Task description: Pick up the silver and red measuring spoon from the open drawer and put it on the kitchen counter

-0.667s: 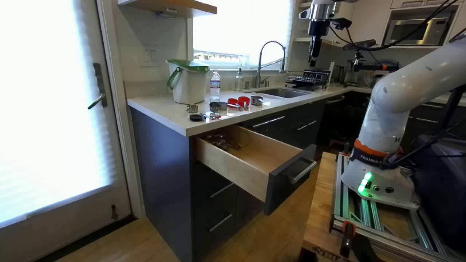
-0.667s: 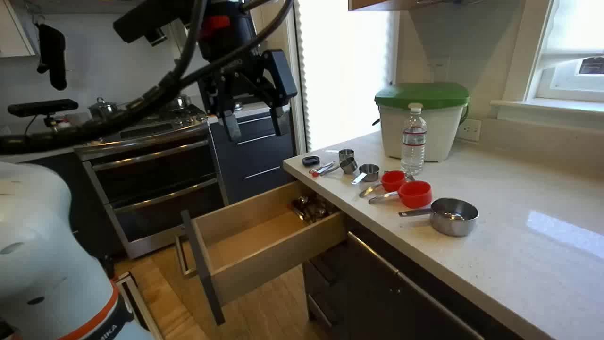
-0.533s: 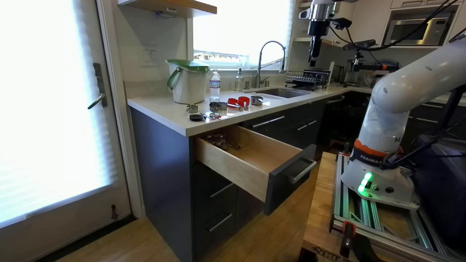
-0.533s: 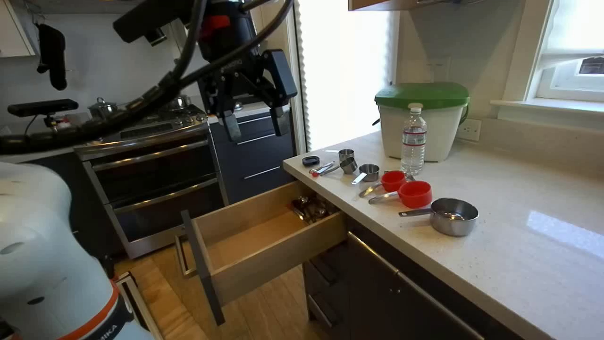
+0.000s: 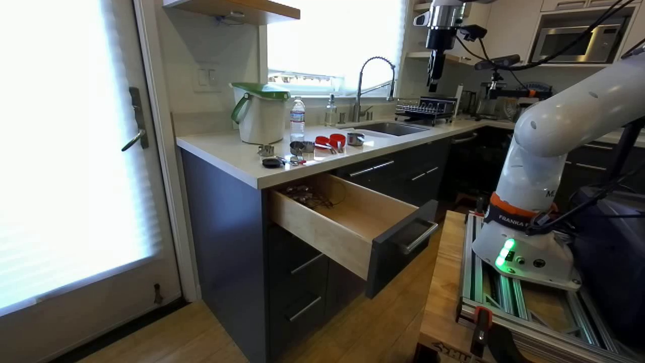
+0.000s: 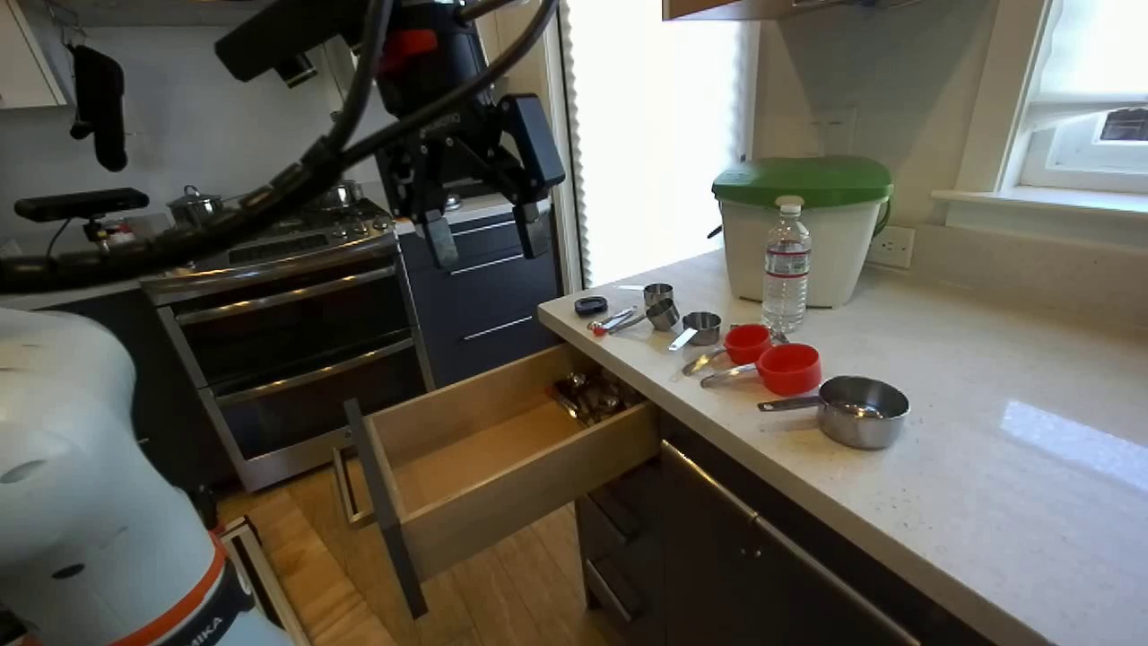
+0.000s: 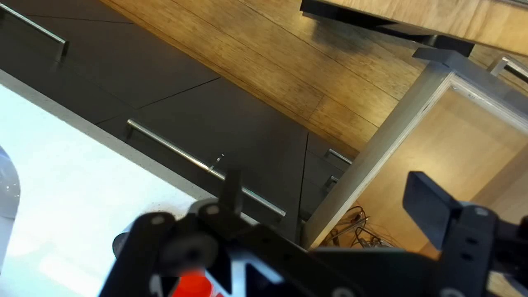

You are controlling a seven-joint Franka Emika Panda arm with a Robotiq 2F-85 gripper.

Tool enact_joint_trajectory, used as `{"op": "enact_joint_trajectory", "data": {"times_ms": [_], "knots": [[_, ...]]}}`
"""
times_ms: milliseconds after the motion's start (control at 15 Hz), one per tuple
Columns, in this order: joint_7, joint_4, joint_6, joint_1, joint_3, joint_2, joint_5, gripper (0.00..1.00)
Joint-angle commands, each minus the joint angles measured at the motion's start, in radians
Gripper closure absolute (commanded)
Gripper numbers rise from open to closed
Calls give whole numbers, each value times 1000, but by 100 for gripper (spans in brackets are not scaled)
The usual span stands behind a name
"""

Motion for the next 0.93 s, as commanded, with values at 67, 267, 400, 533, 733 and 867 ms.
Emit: {"op": "enact_joint_trajectory", "data": {"times_ms": [67,267,400,533,733,867], "knots": [[14,4,-8,24,-15,-3,-13,0],[-7,1,4,49,-13,-5,3,0],[-23,-11,11,94,7,-4,17,0],[-46,-23,16,152,26,-3,38,0],[-89,-46,43,247,48,7,78,0],[-120,-62,78,300,67,12,101,0]]}}
